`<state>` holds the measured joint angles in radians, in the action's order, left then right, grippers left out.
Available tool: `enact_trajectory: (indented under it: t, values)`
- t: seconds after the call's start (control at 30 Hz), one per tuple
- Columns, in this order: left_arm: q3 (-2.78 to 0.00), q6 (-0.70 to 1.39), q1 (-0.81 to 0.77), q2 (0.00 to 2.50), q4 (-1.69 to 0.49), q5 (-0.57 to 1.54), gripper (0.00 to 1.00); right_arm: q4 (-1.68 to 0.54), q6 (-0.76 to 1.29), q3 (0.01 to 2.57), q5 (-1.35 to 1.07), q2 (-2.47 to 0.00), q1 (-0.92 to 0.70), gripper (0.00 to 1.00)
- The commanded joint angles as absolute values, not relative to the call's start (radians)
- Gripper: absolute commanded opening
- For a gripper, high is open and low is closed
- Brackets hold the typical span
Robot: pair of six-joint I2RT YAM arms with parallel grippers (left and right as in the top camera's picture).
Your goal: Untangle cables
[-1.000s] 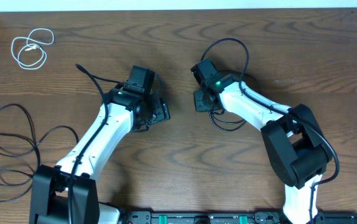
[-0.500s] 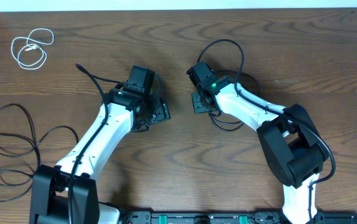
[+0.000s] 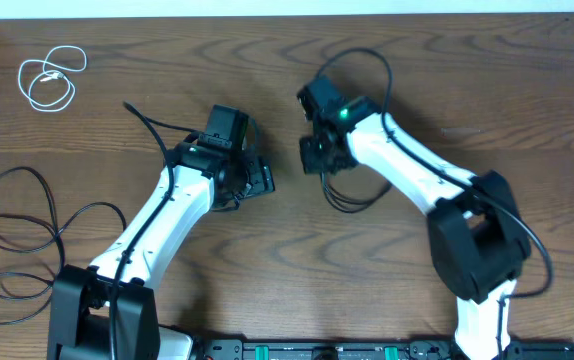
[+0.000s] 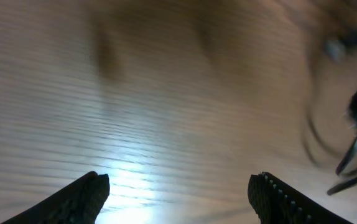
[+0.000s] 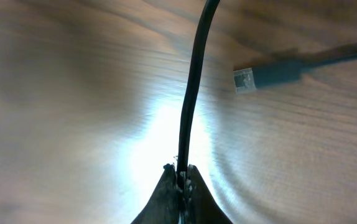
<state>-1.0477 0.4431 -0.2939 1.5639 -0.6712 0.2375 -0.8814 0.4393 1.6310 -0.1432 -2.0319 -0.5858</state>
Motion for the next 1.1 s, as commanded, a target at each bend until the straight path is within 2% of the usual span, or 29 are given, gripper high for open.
enact_trajectory:
  t: [0.0,0.3,0.43,0.6,0.8,1.07]
  values:
    - [-1.088,0.363,-0.276,1.560,-0.667,0.389,0.77,-0.914,0.402,1.718,-0.246,-1.873,-0.587,0.01]
    - [-1.111,0.364,-0.245,1.520,-0.691,0.439,0.77,-0.878,0.387,1.761,-0.201,-1.522,-0.572,0.01]
    - [-1.111,0.363,-0.245,1.520,-0.698,0.553,0.76,-0.868,0.384,1.761,-0.194,-1.419,-0.570,0.01]
    - [-1.111,0.326,-0.245,1.505,-0.645,0.746,0.76,-0.905,0.407,1.761,-0.097,-1.366,-0.570,0.01]
    - [-1.113,0.336,-0.222,1.413,-0.623,0.778,0.76,-0.986,0.418,1.760,0.001,-1.381,-0.570,0.02]
    - [-1.113,0.694,-0.164,1.226,-0.521,0.778,0.76,-0.988,0.418,1.758,-0.106,-1.406,-0.570,0.01]
